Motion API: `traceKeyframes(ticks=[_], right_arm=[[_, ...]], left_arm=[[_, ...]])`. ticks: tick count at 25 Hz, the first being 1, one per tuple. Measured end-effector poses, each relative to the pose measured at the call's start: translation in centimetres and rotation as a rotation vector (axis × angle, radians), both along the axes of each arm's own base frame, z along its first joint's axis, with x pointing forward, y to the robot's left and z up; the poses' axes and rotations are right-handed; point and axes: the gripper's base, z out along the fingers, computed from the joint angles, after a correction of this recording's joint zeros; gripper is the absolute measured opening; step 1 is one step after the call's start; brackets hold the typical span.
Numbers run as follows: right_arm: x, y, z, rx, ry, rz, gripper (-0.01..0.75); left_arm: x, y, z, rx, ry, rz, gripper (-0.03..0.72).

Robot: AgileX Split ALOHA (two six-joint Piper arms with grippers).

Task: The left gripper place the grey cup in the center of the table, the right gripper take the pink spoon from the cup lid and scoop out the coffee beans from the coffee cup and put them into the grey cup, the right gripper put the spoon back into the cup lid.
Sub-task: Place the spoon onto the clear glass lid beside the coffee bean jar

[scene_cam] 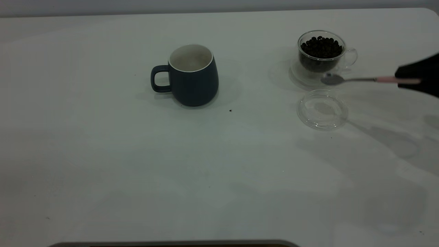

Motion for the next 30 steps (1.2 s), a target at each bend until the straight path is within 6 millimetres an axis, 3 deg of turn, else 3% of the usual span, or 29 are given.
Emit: traceKeyframes(ticks=[15, 22, 30], right_arm=[[1.2, -0.6, -5.3, 0.057, 0.057, 0.003, 0.110], [1.5, -0.6, -6.8, 0.076, 0.053, 0.015, 0.110], [1.9, -0.7, -7.0, 0.068, 0.016, 0.034, 0.110]], left_arm=[[0.0, 0.0, 0.0, 0.000, 0.000, 0.000, 0.586], [0.0, 0.0, 0.0, 0.000, 0.000, 0.000, 0.586], [0.0, 0.0, 0.0, -0.001, 0.000, 0.001, 0.586]])
